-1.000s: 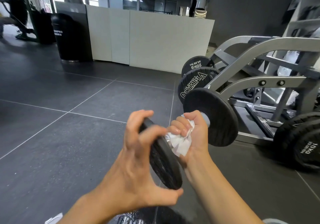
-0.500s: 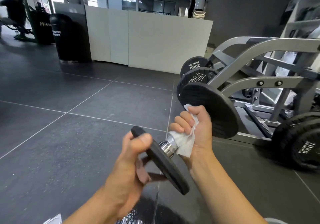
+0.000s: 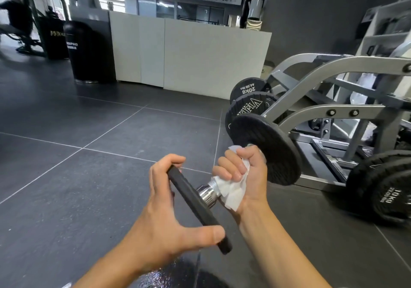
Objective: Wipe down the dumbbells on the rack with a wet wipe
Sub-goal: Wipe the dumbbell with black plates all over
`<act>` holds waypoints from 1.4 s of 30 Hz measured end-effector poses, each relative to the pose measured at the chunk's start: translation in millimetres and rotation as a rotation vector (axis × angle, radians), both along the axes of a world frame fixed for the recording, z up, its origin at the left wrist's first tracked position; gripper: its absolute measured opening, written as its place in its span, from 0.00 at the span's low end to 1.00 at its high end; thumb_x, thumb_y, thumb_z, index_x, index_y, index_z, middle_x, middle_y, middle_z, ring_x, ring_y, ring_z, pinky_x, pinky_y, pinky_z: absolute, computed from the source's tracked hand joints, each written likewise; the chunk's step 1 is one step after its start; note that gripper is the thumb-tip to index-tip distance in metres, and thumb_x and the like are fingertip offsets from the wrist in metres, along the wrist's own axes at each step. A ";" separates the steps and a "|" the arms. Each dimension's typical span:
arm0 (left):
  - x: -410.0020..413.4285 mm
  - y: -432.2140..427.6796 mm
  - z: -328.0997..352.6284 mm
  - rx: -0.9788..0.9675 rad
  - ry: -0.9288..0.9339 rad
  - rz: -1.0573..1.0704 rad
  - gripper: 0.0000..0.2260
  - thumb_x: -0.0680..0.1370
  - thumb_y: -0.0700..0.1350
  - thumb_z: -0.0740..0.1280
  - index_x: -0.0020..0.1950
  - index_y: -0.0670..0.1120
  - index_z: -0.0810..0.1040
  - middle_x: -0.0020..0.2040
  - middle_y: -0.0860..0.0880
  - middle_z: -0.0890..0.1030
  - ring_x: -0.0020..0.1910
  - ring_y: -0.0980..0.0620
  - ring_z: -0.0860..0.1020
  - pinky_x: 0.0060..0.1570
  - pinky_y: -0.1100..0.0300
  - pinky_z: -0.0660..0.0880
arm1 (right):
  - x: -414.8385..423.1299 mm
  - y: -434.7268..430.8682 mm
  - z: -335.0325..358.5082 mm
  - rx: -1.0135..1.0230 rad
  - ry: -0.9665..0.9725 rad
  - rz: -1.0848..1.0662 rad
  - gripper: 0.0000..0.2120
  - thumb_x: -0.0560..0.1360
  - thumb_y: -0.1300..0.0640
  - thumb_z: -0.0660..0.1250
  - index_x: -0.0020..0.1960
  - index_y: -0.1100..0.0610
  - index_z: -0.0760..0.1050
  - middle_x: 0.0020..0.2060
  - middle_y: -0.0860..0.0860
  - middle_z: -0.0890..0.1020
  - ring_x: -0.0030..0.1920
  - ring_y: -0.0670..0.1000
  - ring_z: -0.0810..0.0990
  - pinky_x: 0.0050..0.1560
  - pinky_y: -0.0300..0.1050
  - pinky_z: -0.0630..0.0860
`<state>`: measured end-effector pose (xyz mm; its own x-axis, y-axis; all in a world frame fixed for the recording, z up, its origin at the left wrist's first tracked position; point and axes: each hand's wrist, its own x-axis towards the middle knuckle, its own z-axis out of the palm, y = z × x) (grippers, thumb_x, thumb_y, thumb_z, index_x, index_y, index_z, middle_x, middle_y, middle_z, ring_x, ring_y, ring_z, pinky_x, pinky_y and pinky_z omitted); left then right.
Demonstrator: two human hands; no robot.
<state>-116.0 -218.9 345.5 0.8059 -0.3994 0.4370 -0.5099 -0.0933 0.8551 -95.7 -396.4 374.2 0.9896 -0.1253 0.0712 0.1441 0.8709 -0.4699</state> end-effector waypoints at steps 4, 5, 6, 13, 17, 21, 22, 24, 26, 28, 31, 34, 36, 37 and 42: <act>-2.4 -4.7 5.4 -0.565 0.905 -0.341 0.29 0.61 0.65 0.76 0.59 0.55 0.81 0.57 0.37 0.79 0.48 0.37 0.84 0.45 0.38 0.83 | -3.0 -4.7 -3.0 0.025 -0.271 0.263 0.19 0.69 0.59 0.65 0.23 0.54 0.63 0.18 0.49 0.63 0.22 0.48 0.60 0.26 0.40 0.65; -6.1 -9.0 6.9 -0.613 1.044 -0.401 0.32 0.65 0.69 0.74 0.60 0.50 0.81 0.54 0.34 0.80 0.47 0.34 0.84 0.50 0.31 0.81 | -3.9 -4.1 -3.1 0.023 -0.323 0.308 0.18 0.72 0.59 0.61 0.25 0.54 0.63 0.20 0.50 0.63 0.23 0.49 0.61 0.28 0.41 0.66; -9.1 -14.7 10.4 -0.669 1.127 -0.385 0.34 0.71 0.71 0.71 0.63 0.45 0.80 0.47 0.33 0.82 0.43 0.35 0.86 0.54 0.33 0.81 | -4.3 -3.2 -3.2 0.019 -0.359 0.337 0.18 0.74 0.58 0.59 0.26 0.54 0.63 0.21 0.50 0.64 0.24 0.49 0.62 0.29 0.41 0.66; -25.9 -15.4 8.7 -0.729 1.175 -0.428 0.37 0.68 0.72 0.69 0.59 0.42 0.87 0.49 0.31 0.83 0.49 0.30 0.84 0.55 0.25 0.76 | -1.5 -4.3 -1.4 0.005 -0.255 0.257 0.21 0.73 0.56 0.61 0.22 0.54 0.65 0.16 0.49 0.66 0.18 0.47 0.64 0.22 0.38 0.65; -18.8 -10.2 9.6 -0.251 0.212 -0.057 0.36 0.55 0.64 0.81 0.61 0.70 0.75 0.63 0.49 0.76 0.53 0.51 0.82 0.51 0.59 0.81 | -2.4 0.3 2.2 0.029 -0.077 0.025 0.21 0.71 0.56 0.63 0.22 0.52 0.60 0.16 0.47 0.59 0.17 0.45 0.60 0.21 0.37 0.60; 6.5 -1.6 -13.9 0.326 -1.082 0.137 0.35 0.65 0.58 0.80 0.69 0.57 0.71 0.69 0.45 0.68 0.74 0.31 0.67 0.69 0.31 0.68 | -0.8 7.2 4.0 0.065 -0.008 -0.141 0.18 0.70 0.59 0.62 0.26 0.51 0.56 0.20 0.46 0.57 0.19 0.45 0.57 0.22 0.38 0.59; 9.9 -4.5 -15.4 0.378 -1.227 0.183 0.31 0.68 0.55 0.78 0.68 0.57 0.72 0.68 0.46 0.69 0.74 0.30 0.65 0.67 0.24 0.66 | -0.2 7.8 3.4 0.077 -0.003 -0.134 0.18 0.70 0.59 0.62 0.27 0.51 0.56 0.20 0.46 0.57 0.19 0.45 0.57 0.22 0.38 0.60; 10.6 -9.4 -13.8 0.357 -1.254 0.204 0.31 0.68 0.55 0.79 0.68 0.56 0.72 0.68 0.46 0.69 0.74 0.30 0.65 0.67 0.22 0.65 | 0.5 7.0 2.8 0.082 0.007 -0.100 0.19 0.70 0.58 0.61 0.25 0.51 0.56 0.19 0.46 0.57 0.19 0.45 0.57 0.22 0.37 0.61; 9.3 -4.4 -10.9 0.244 -0.960 0.107 0.39 0.63 0.59 0.82 0.69 0.53 0.70 0.70 0.44 0.67 0.75 0.32 0.66 0.72 0.35 0.68 | -0.9 5.6 3.2 0.057 0.009 -0.083 0.19 0.70 0.59 0.60 0.24 0.52 0.57 0.18 0.46 0.57 0.18 0.45 0.58 0.22 0.36 0.61; 11.2 5.4 -9.0 0.117 -0.447 0.018 0.47 0.57 0.61 0.83 0.71 0.59 0.65 0.72 0.45 0.65 0.74 0.42 0.69 0.69 0.54 0.72 | -3.6 5.4 3.3 0.010 -0.031 -0.056 0.19 0.69 0.59 0.61 0.22 0.52 0.59 0.17 0.46 0.59 0.18 0.45 0.59 0.22 0.37 0.61; 6.6 5.1 -1.7 -0.428 0.441 -0.194 0.46 0.52 0.60 0.83 0.69 0.61 0.73 0.65 0.48 0.75 0.61 0.41 0.79 0.51 0.52 0.81 | -5.7 3.4 -1.1 -0.008 -0.139 0.099 0.18 0.68 0.59 0.63 0.21 0.54 0.62 0.17 0.47 0.61 0.18 0.46 0.60 0.24 0.37 0.62; -3.6 -7.3 -2.5 -0.717 1.169 -0.412 0.48 0.55 0.69 0.81 0.68 0.44 0.80 0.57 0.37 0.78 0.51 0.35 0.81 0.48 0.29 0.80 | -4.8 1.5 -3.9 0.035 -0.324 0.310 0.19 0.71 0.59 0.64 0.24 0.55 0.64 0.19 0.49 0.63 0.21 0.48 0.61 0.27 0.40 0.66; -14.0 -11.2 -1.0 -0.702 1.371 -0.635 0.51 0.62 0.73 0.74 0.71 0.35 0.78 0.64 0.30 0.77 0.59 0.28 0.78 0.63 0.18 0.67 | -3.3 1.7 -4.5 0.034 -0.371 0.355 0.19 0.73 0.59 0.62 0.25 0.55 0.63 0.20 0.50 0.64 0.22 0.48 0.62 0.27 0.40 0.66; -15.5 -11.0 -0.6 -0.709 1.416 -0.687 0.51 0.62 0.74 0.72 0.69 0.33 0.79 0.66 0.27 0.77 0.60 0.26 0.78 0.65 0.18 0.63 | -2.6 1.9 -4.7 0.036 -0.364 0.366 0.19 0.74 0.58 0.62 0.26 0.55 0.63 0.20 0.49 0.64 0.22 0.48 0.62 0.27 0.40 0.66; -16.5 -15.3 6.0 -0.783 1.052 -0.311 0.36 0.63 0.69 0.73 0.59 0.43 0.80 0.51 0.36 0.83 0.42 0.36 0.85 0.44 0.31 0.80 | -2.6 5.9 -1.5 -0.030 -0.099 0.221 0.21 0.73 0.56 0.59 0.22 0.53 0.60 0.16 0.48 0.61 0.17 0.46 0.62 0.21 0.38 0.63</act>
